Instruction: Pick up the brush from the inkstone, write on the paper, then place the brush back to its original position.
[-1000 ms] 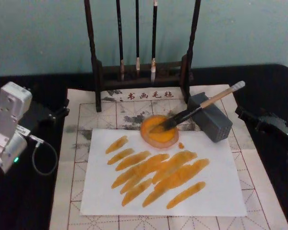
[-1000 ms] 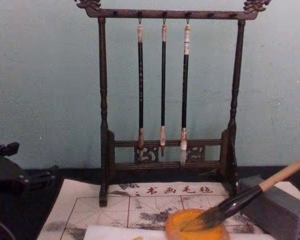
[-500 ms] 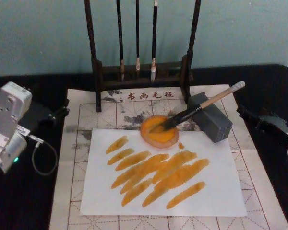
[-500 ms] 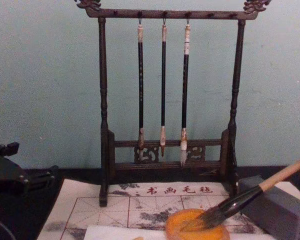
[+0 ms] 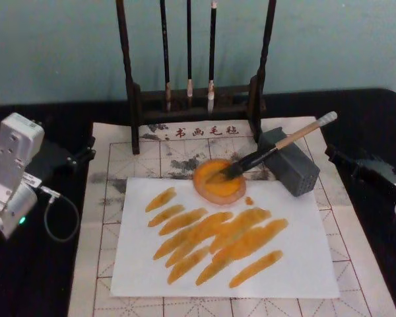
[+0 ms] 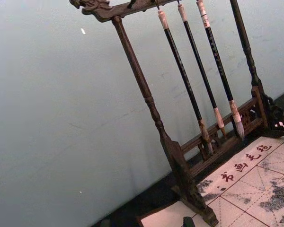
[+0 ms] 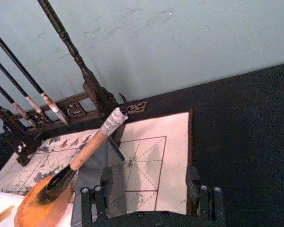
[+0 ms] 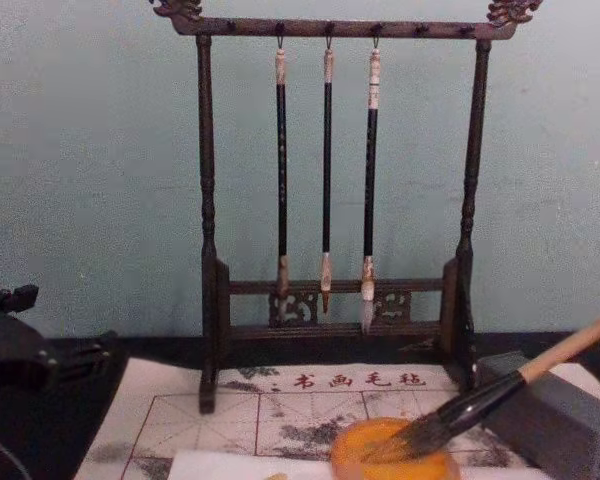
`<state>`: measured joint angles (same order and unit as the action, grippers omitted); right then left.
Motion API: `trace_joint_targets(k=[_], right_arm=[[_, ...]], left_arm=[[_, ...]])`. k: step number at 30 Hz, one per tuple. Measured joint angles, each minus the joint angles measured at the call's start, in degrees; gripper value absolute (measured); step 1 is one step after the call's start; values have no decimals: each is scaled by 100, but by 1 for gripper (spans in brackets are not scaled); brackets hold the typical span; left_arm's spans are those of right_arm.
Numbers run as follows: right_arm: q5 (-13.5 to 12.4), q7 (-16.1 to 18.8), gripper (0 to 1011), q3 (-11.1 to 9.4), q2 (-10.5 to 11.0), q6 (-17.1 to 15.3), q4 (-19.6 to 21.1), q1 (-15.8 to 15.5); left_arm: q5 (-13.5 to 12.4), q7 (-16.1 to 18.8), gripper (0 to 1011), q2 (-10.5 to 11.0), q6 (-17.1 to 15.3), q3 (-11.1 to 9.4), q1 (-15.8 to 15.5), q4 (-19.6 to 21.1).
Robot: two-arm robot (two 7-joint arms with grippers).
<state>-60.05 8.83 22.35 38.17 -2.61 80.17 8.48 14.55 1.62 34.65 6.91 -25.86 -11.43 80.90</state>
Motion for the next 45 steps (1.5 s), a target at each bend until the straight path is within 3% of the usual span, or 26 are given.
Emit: trace_joint_targets(k=[45], right_arm=[[-4,4,1000,5,8,-4,6,0]], left_arm=[[0,0,1001,0,0,0,0,0]])
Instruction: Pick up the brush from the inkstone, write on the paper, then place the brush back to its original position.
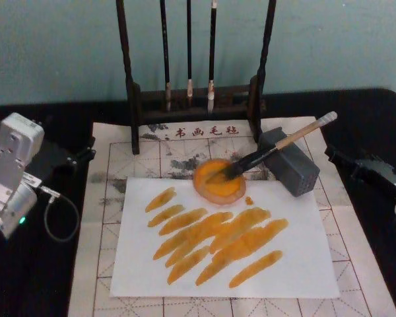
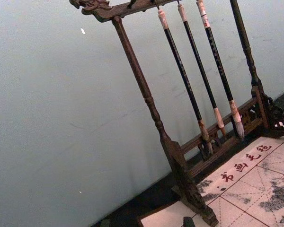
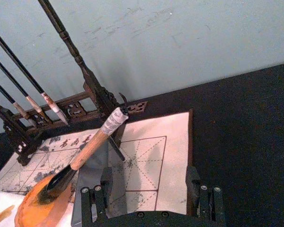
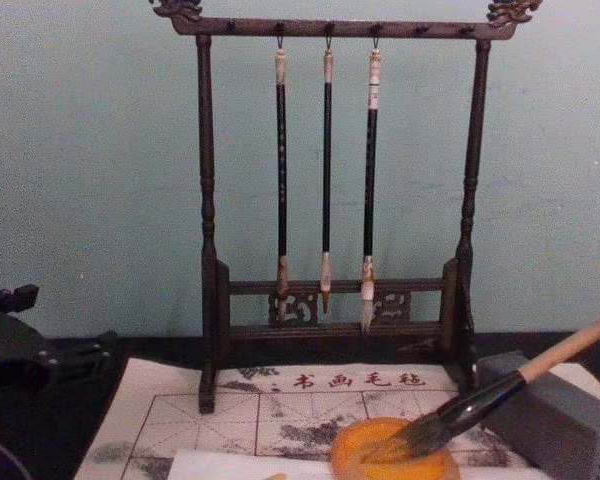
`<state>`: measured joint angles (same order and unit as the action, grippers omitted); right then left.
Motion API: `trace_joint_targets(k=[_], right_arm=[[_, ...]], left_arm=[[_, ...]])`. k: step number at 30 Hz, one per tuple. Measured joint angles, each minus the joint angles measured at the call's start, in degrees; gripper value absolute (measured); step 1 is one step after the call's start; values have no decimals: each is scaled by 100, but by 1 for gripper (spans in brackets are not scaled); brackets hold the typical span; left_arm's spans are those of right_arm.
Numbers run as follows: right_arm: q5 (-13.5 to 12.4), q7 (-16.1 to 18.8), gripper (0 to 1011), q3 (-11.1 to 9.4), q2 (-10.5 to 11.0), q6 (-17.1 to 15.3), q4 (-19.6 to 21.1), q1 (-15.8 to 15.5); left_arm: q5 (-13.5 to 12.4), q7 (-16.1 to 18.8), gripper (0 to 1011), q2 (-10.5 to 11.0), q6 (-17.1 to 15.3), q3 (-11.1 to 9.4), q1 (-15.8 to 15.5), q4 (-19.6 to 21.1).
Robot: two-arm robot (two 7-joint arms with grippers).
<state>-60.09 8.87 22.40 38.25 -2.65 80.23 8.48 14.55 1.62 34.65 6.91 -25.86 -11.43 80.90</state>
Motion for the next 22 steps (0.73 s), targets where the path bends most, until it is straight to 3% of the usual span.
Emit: trace_joint_targets(k=[22], right_arm=[[0,0,1000,0,0,0,0,0]], left_arm=[[0,0,1001,0,0,0,0,0]])
